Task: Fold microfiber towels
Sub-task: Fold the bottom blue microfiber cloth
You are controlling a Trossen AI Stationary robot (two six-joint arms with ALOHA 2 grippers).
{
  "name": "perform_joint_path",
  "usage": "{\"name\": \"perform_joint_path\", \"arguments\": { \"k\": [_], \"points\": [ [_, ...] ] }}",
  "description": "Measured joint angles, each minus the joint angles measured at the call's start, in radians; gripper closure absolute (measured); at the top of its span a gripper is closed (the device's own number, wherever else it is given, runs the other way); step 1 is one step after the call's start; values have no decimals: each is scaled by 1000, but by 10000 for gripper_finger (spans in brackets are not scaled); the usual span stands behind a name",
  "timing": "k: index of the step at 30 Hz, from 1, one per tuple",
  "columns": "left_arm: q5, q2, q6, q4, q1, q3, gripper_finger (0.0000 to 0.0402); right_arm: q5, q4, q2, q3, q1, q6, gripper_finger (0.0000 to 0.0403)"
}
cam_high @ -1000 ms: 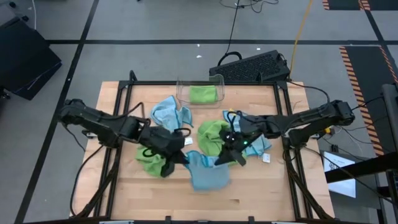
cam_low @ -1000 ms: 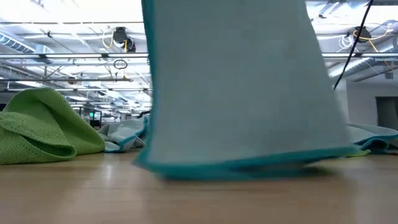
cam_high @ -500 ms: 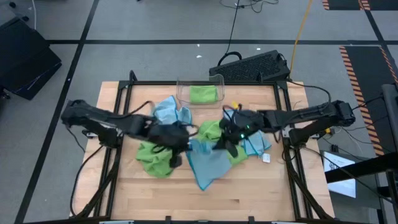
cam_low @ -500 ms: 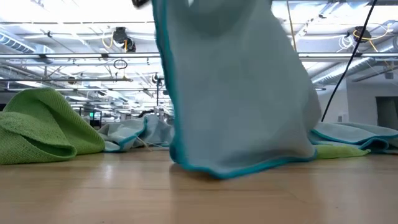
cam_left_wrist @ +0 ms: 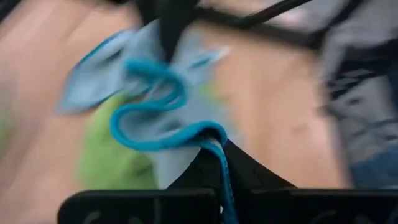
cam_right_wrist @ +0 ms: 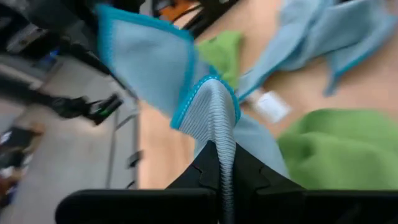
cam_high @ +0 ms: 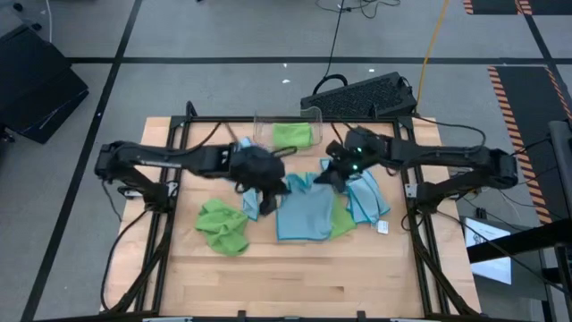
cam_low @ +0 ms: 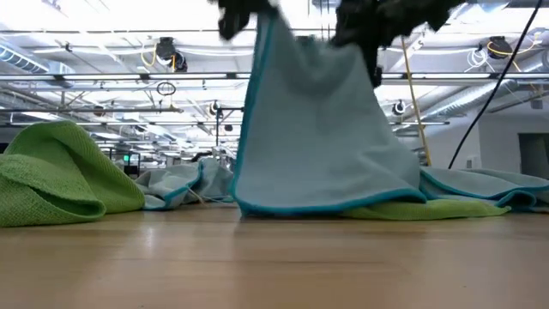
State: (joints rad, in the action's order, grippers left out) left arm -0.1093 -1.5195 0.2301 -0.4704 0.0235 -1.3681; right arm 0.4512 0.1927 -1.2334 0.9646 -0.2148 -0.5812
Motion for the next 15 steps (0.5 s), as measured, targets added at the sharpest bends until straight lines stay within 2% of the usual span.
{"name": "perform_joint_path", "arguments": {
  "k": [3, 8, 11, 15],
  "points": [
    [-2, 18, 23, 72, 91, -1, 401, -32, 4, 50, 0, 94, -89, 400],
    [4, 12, 187, 139, 257, -66, 401, -104, -73, 118, 13, 274, -387, 400],
    [5, 2, 225, 153, 340, -134, 401, -111, -116, 131, 73, 363, -528, 400],
    [97, 3, 217, 143, 378, -196, 401, -107, -113, 121, 139, 421, -624, 400]
  ]
}}
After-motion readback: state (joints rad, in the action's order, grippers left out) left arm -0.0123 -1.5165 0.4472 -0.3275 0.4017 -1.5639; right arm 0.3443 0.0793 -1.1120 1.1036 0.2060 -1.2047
